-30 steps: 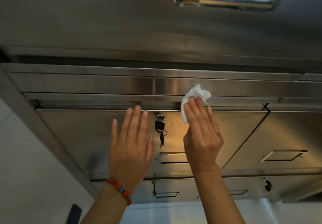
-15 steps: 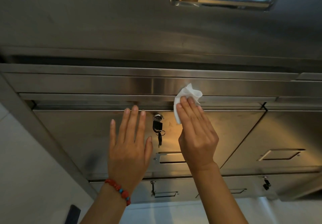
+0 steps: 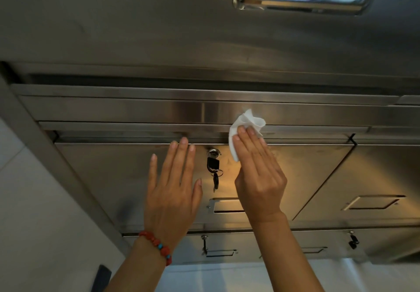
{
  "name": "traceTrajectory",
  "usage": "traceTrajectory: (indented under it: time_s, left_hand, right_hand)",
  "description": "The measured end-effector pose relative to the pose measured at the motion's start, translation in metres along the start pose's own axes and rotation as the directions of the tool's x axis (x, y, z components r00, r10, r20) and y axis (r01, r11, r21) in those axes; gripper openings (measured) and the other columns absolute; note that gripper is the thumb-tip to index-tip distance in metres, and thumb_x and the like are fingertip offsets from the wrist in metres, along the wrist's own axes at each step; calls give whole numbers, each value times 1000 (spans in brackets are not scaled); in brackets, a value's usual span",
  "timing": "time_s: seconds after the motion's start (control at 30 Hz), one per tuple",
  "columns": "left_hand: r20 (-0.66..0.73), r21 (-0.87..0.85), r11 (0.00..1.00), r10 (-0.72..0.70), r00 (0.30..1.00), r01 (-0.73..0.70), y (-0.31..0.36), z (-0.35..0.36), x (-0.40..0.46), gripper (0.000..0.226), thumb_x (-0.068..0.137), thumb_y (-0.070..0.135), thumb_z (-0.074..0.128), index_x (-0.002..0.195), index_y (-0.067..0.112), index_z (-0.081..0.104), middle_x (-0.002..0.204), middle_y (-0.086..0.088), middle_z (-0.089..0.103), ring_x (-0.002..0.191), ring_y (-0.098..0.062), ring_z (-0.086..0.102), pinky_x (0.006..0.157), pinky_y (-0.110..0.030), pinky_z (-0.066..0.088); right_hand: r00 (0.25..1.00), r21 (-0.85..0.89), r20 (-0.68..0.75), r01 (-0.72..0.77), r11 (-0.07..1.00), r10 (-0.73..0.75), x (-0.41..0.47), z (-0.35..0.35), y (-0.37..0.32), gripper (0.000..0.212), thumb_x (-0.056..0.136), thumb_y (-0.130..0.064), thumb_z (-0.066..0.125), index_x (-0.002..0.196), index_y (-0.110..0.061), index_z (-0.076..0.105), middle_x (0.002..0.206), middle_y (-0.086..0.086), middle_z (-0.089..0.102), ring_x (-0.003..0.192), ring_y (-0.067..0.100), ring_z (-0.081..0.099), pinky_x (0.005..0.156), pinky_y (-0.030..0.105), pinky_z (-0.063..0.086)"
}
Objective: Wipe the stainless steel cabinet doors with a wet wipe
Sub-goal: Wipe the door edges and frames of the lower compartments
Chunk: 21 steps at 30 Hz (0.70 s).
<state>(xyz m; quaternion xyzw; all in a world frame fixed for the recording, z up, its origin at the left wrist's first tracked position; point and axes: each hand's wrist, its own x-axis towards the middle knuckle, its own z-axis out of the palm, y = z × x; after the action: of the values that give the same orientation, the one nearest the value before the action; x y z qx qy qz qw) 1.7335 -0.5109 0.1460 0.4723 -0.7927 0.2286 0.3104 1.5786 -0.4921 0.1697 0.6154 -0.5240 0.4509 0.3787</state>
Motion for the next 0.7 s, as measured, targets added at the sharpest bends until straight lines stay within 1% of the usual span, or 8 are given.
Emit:
traceTrajectory:
  time_s: [0.07, 0.17, 0.3, 0.37, 0.43, 0.5, 0.6, 0.7]
  left_hand:
    - [-2, -3, 1000, 11, 1000, -11, -2, 0, -1, 56, 92, 30, 35, 140, 0, 35, 146, -18, 35, 135, -30, 33, 108, -53, 25]
    - [-19, -26, 1000, -7, 1000, 6, -8, 0, -2, 57, 92, 30, 36, 140, 0, 30, 146, -20, 33, 137, -29, 28, 109, -53, 23]
    - [-36, -52, 997, -52, 998, 50, -21, -3, -3, 59, 90, 29, 38, 140, -1, 28, 145, -20, 32, 136, -29, 25, 109, -53, 22]
    - [-24, -61, 997, -58, 998, 56, -30, -5, -5, 59, 90, 29, 37, 140, -1, 28, 146, -20, 31, 136, -28, 25, 109, -53, 22]
    - [-8, -48, 997, -61, 998, 61, -39, -6, -7, 59, 90, 30, 37, 139, -3, 31, 146, -20, 31, 136, -28, 26, 109, -54, 22]
    - [0, -39, 997, -64, 998, 64, -48, -7, -10, 59, 89, 29, 37, 138, -4, 34, 146, -20, 31, 136, -28, 26, 108, -54, 22]
    - [0, -27, 997, -68, 998, 68, -57, -9, -14, 59, 89, 30, 36, 138, -5, 34, 146, -20, 31, 136, -28, 26, 107, -56, 25]
    - [2, -26, 997, -79, 997, 79, -65, -11, -17, 59, 89, 30, 36, 138, -4, 33, 145, -20, 32, 135, -28, 27, 105, -58, 25]
  right_hand:
    - [1000, -20, -7, -22, 1000, 22, -1, -2, 3, 29, 83, 6, 65, 112, 4, 64, 119, 19, 61, 116, 26, 55, 97, 40, 47]
    - [998, -23, -25, -49, 999, 49, -1, -1, -2, 23, 90, -2, 58, 111, 4, 63, 117, 19, 61, 115, 27, 55, 97, 42, 45]
    - [999, -7, -37, -34, 999, 34, 3, 5, -16, 22, 95, -6, 52, 111, 3, 63, 117, 18, 62, 115, 25, 55, 98, 40, 44]
    - [999, 6, -42, -30, 1000, 30, 4, 8, -23, 23, 97, -8, 49, 110, 3, 64, 116, 18, 63, 114, 26, 57, 97, 39, 46]
    - [999, 20, -43, -29, 999, 30, 4, 12, -30, 21, 94, -5, 54, 110, 4, 64, 116, 19, 62, 114, 27, 57, 97, 40, 46]
    - [999, 28, -41, -29, 999, 30, 5, 16, -38, 25, 88, -3, 60, 112, 3, 63, 118, 18, 61, 115, 25, 55, 98, 40, 44]
    - [999, 36, -45, -22, 999, 23, 6, 22, -47, 27, 88, -3, 60, 114, 0, 61, 119, 16, 60, 117, 23, 53, 100, 38, 42]
    - [999, 55, -41, -27, 998, 29, 5, 28, -56, 32, 85, -2, 64, 117, -1, 58, 121, 15, 58, 118, 22, 52, 102, 37, 40]
